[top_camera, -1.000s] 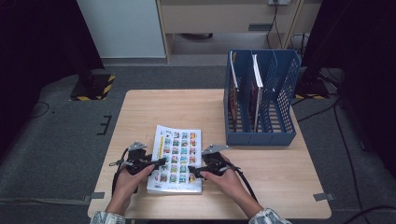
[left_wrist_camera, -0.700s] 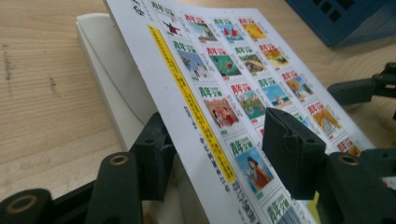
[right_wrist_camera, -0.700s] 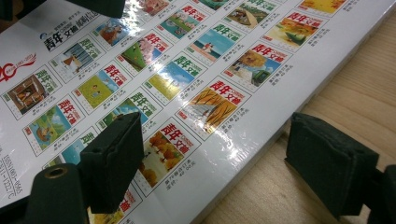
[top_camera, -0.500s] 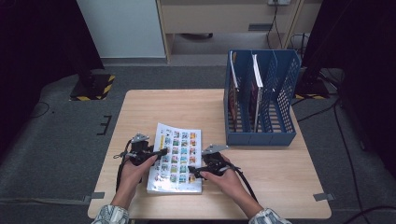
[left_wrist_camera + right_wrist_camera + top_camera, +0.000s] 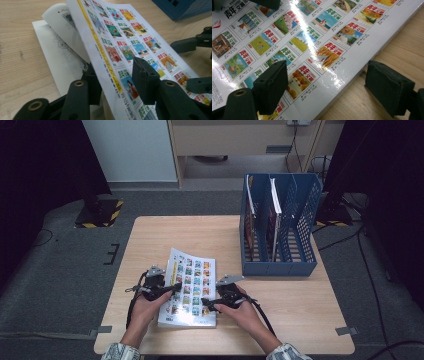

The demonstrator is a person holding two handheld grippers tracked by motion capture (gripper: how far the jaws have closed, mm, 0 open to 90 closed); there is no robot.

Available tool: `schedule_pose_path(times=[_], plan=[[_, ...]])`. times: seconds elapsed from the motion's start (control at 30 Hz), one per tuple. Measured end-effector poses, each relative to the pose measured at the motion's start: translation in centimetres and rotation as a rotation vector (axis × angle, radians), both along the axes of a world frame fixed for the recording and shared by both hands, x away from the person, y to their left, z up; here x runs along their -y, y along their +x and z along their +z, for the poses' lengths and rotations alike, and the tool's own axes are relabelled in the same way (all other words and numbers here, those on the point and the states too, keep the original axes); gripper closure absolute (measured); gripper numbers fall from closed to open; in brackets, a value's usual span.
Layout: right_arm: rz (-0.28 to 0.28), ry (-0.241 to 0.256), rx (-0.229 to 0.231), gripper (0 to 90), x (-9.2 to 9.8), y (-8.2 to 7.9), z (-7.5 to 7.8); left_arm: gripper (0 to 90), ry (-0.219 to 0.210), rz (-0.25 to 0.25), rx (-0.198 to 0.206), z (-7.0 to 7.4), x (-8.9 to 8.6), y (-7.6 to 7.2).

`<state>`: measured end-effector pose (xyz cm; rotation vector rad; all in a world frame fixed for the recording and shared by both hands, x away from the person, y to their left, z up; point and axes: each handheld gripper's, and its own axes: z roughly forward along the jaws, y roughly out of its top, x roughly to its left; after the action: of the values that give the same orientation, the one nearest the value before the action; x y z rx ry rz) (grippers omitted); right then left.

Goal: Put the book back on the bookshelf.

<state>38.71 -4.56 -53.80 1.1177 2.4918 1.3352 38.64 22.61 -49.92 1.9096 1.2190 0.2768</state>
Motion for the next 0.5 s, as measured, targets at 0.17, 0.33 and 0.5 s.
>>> schedule_pose_path(times=[0.17,0.33,0.5], plan=[[-0.002,0.001,-0.008,18.3,0.0,-0.1,0.0,60.3,-0.033,0.001,-0.021,-0.5,0.1,0.8],[0.004,-0.003,-0.005,18.1,0.0,-0.1,0.0,66.1,-0.06,0.028,-0.028,-0.7,-0.3,1.1],[0.003,-0.005,-0.004,17.9,0.0,-0.1,0.0,77.4,-0.078,0.033,-0.018,-0.6,-0.5,1.0]])
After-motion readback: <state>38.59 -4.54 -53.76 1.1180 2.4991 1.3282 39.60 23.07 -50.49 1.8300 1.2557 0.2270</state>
